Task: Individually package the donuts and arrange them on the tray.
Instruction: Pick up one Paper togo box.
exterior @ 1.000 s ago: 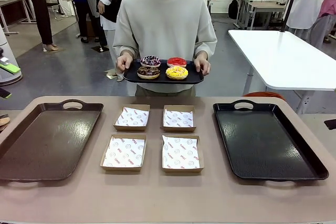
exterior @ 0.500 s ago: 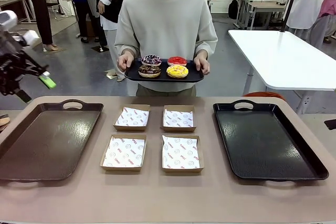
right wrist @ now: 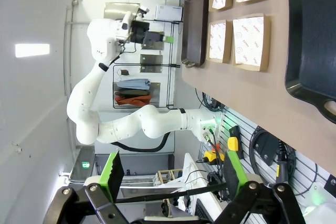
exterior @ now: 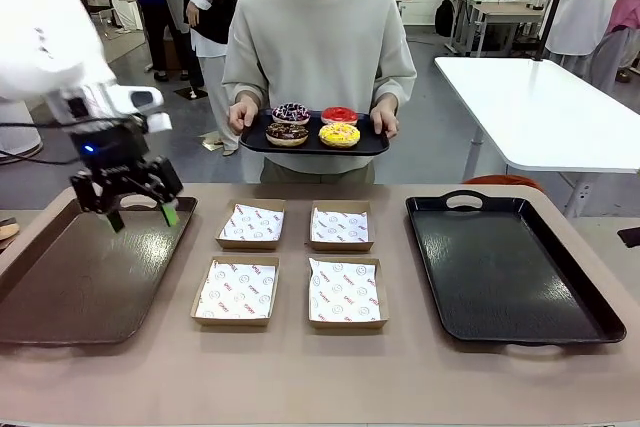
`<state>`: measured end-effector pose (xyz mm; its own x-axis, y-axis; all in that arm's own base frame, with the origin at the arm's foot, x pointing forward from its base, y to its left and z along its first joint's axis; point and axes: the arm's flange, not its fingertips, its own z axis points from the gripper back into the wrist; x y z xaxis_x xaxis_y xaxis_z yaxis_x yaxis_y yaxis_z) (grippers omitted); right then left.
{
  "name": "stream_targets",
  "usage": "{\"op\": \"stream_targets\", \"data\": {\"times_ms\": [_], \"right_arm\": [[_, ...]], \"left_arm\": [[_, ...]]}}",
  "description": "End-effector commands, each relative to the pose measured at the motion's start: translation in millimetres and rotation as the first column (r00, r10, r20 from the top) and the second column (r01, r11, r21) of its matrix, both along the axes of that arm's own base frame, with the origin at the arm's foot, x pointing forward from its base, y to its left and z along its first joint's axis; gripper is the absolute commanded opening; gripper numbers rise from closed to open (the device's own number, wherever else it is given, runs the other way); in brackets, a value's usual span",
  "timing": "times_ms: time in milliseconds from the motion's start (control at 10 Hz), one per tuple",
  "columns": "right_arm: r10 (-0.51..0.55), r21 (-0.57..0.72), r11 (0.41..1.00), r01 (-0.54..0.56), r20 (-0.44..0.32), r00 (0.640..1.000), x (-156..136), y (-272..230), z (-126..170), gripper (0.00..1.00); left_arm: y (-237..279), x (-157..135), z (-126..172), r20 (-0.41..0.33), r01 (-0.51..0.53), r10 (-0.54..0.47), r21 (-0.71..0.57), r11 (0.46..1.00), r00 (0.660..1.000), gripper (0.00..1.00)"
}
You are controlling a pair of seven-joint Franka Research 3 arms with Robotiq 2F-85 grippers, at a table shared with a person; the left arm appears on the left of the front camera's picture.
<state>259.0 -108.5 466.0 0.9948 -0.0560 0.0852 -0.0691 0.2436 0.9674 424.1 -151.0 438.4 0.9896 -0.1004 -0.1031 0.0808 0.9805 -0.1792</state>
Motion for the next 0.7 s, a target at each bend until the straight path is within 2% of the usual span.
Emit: {"op": "stream_targets", "data": {"times_ms": [0, 300, 600], "right_arm": [[0.007, 0.013, 1.000, -0.007, 0.004, 1.000, -0.8, 0.0, 0.6, 1.00], [0.007, 0.013, 1.000, -0.007, 0.004, 1.000, -0.8, 0.0, 0.6, 1.00], [0.007, 0.013, 1.000, -0.007, 0.004, 1.000, -0.8, 0.0, 0.6, 1.00]], "left_arm": [[-21.9, 14.6, -24.5, 0.010, -0.029, 0.029, 0.077, 0.997, 1.000, 1.00], [-49.4, 21.1, -64.0, 0.090, -0.075, 0.065, 0.104, 0.992, 0.994, 1.00], [-72.4, 15.8, -90.3, 0.085, -0.064, 0.054, 0.128, 0.990, 0.995, 1.00]]}}
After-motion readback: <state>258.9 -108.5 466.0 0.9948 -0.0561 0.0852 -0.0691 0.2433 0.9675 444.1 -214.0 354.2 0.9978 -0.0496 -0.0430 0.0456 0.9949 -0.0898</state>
